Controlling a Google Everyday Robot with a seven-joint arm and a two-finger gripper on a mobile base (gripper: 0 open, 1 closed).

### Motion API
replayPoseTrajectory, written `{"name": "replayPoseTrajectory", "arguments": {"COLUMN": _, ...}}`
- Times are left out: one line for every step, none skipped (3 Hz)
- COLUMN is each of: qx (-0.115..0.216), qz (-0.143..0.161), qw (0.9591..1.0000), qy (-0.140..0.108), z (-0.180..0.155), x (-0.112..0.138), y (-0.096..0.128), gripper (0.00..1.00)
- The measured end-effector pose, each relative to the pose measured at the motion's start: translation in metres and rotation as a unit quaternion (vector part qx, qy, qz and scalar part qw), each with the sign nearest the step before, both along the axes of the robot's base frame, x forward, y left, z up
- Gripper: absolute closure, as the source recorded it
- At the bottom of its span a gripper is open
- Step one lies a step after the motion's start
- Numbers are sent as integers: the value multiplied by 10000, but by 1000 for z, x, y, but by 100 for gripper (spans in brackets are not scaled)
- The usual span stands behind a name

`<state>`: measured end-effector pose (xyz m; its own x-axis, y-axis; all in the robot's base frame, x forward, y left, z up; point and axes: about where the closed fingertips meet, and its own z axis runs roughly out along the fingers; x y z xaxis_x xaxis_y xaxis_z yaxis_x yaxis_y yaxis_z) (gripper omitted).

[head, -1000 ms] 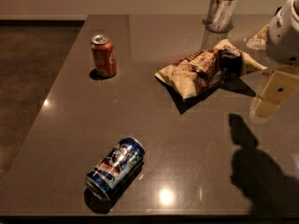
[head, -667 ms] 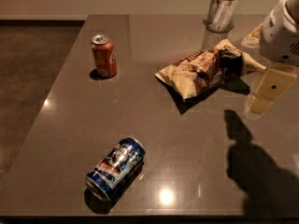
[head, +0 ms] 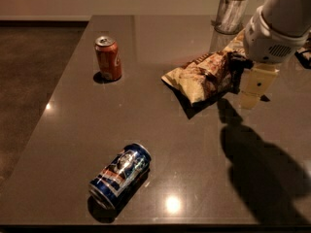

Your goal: Move brown chip bag near pepsi can

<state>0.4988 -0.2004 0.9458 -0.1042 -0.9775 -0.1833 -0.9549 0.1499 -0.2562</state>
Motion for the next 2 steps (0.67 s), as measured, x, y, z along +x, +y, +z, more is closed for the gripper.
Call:
{"name": "replayPoseTrajectory", "arguments": {"qx": -122, "qz": 285, "qw": 9995, "qy": -46, "z": -17, "x": 36, "y": -1, "gripper": 0}}
{"name": "replayPoseTrajectory", "arguments": {"qx": -250, "qz": 540, "qw": 9982, "qy": -101, "z": -28, "x": 66, "y": -3, "gripper": 0}}
